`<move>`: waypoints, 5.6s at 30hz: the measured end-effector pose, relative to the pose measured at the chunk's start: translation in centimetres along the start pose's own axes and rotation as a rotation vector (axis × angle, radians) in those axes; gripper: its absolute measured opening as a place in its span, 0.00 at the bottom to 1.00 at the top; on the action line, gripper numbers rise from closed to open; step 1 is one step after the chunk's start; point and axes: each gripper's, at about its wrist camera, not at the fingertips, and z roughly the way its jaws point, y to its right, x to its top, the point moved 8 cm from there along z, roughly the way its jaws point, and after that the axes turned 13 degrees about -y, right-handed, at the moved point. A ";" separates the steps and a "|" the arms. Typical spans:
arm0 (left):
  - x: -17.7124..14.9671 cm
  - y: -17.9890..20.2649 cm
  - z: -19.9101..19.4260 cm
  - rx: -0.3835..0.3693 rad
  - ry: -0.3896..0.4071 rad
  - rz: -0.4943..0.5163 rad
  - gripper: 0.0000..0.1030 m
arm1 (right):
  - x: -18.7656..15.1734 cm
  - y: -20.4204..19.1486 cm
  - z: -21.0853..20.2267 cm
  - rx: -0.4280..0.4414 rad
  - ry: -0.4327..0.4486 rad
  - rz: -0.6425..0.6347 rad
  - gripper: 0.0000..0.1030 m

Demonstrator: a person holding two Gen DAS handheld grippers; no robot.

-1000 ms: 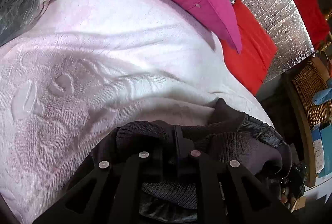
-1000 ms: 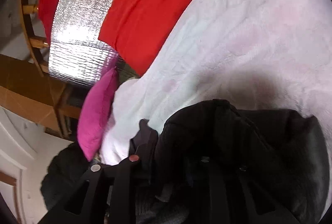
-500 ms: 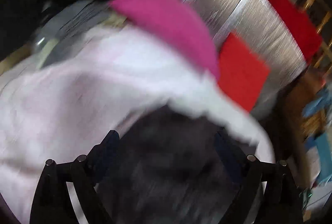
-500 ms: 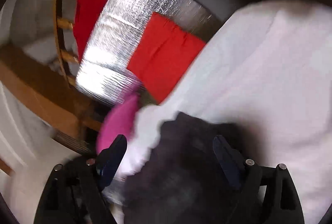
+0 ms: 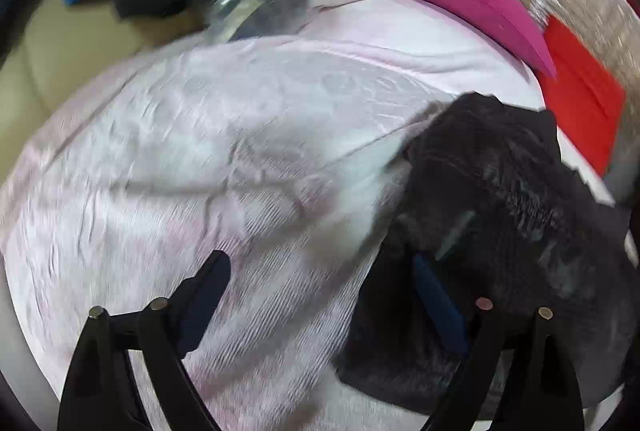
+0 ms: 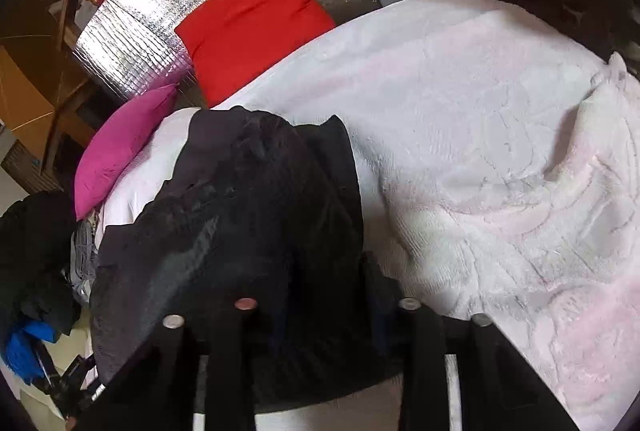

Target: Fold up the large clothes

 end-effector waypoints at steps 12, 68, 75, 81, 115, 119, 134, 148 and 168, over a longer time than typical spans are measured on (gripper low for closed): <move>1.5 0.9 -0.2 0.069 0.025 0.021 0.80 | -0.6 0.9 -2.4 -0.040 -0.043 0.023 0.31; -0.9 9.8 -0.4 0.162 0.078 0.417 0.84 | -3.3 -1.2 2.4 -0.109 -0.049 -0.131 0.65; -1.0 10.2 -3.6 0.112 0.139 0.413 0.85 | -4.6 -1.7 -0.6 -0.053 -0.017 -0.110 0.64; -2.6 12.7 -5.5 -0.072 0.154 0.455 0.85 | -6.3 -8.1 -2.0 0.078 0.066 -0.295 0.60; -8.4 4.4 -1.9 -0.423 -0.203 0.021 0.87 | -8.2 1.0 -0.2 0.487 -0.139 0.294 0.69; -7.4 4.0 0.1 -0.446 -0.222 -0.104 0.87 | -7.5 2.1 1.4 0.457 -0.125 0.357 0.69; -2.4 6.7 2.5 -0.483 -0.086 -0.196 0.75 | -2.7 0.7 6.5 0.426 0.014 0.355 0.71; -0.2 8.2 1.6 -0.440 -0.011 -0.125 0.39 | -1.7 -1.6 5.0 0.275 0.092 0.211 0.39; -4.6 5.8 0.9 -0.441 -0.159 -0.051 0.53 | -6.3 1.6 2.5 0.298 -0.044 0.228 0.48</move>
